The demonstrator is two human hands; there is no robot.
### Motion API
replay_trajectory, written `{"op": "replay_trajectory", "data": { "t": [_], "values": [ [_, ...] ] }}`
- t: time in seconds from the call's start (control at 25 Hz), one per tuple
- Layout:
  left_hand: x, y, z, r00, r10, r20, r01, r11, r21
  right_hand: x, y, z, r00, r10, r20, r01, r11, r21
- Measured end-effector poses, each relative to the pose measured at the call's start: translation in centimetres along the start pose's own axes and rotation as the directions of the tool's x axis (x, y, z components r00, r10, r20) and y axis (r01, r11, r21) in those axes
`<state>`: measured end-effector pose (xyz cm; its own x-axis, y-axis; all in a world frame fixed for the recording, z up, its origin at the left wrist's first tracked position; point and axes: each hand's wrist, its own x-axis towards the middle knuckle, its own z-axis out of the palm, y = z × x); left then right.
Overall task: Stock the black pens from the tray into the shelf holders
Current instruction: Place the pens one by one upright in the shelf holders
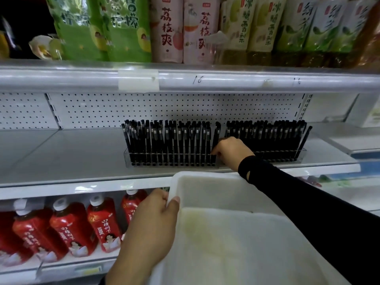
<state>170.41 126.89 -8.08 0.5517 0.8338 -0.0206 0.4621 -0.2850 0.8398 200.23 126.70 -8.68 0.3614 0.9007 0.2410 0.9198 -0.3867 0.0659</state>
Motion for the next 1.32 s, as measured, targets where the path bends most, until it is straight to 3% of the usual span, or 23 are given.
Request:
{"op": "replay_trajectory", "data": {
  "t": [0.4, 0.68, 1.32],
  "values": [
    [0.7, 0.3, 0.4, 1.0, -0.001, 0.004, 0.001, 1.0, 0.006, -0.2, 0.8, 0.0, 0.994, -0.098, -0.045, 0.097, 0.995, -0.025],
    [0.9, 0.4, 0.4, 1.0, 0.0, 0.008, 0.0, 1.0, 0.009, -1.1, 0.5, -0.2, 0.99, -0.103, -0.099, 0.09, 0.988, -0.129],
    [1.1, 0.1, 0.6, 1.0, 0.01, 0.008, -0.01, 1.0, 0.01, -1.2, 0.8, -0.5, 0.992, -0.103, -0.076, 0.095, 0.991, -0.096]
  ]
}}
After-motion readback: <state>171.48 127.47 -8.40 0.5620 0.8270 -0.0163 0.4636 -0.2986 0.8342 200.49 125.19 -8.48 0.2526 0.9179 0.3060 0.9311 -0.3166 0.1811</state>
